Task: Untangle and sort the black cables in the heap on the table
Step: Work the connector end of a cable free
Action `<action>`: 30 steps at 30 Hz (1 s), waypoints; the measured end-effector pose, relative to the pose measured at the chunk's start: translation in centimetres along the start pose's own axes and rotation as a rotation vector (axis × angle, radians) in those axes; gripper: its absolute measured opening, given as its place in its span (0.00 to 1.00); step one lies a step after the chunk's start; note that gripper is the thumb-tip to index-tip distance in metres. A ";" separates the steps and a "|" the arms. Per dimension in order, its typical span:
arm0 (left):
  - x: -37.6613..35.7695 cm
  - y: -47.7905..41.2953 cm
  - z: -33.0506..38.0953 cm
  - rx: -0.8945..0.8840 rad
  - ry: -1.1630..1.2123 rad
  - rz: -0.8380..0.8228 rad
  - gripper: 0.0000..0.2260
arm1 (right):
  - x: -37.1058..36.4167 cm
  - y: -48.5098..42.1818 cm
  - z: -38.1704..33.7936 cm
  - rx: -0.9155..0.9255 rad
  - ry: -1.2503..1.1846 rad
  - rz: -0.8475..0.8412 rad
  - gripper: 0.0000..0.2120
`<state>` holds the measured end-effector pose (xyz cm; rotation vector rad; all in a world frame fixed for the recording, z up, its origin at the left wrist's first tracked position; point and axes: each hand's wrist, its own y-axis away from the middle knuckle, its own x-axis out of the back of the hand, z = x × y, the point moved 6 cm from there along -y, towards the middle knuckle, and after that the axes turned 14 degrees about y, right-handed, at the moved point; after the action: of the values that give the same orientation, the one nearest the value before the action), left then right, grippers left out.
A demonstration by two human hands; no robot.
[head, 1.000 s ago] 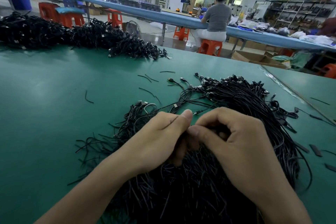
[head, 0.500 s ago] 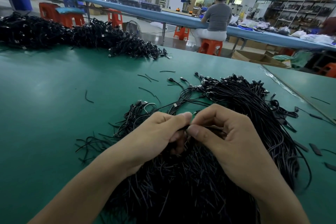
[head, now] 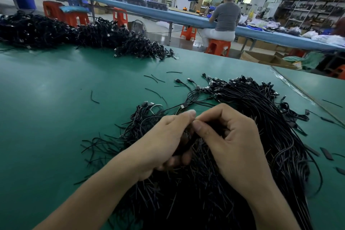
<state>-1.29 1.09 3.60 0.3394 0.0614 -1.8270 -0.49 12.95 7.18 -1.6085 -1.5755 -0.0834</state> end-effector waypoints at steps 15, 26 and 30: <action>4.1 -1.8 0.1 -0.089 0.393 0.104 0.29 | -3.0 2.3 4.4 -0.367 0.699 -0.572 0.18; 3.6 -1.5 0.2 -0.165 0.259 0.102 0.31 | -2.3 2.2 3.2 -0.322 0.746 -0.494 0.09; 3.8 -1.4 0.0 -0.187 0.208 0.178 0.32 | -1.4 1.9 2.3 -0.252 0.768 -0.432 0.10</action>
<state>-3.59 -2.06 2.46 0.3884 0.3344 -1.5910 -0.37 13.55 3.93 -1.1590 -1.2807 -1.0373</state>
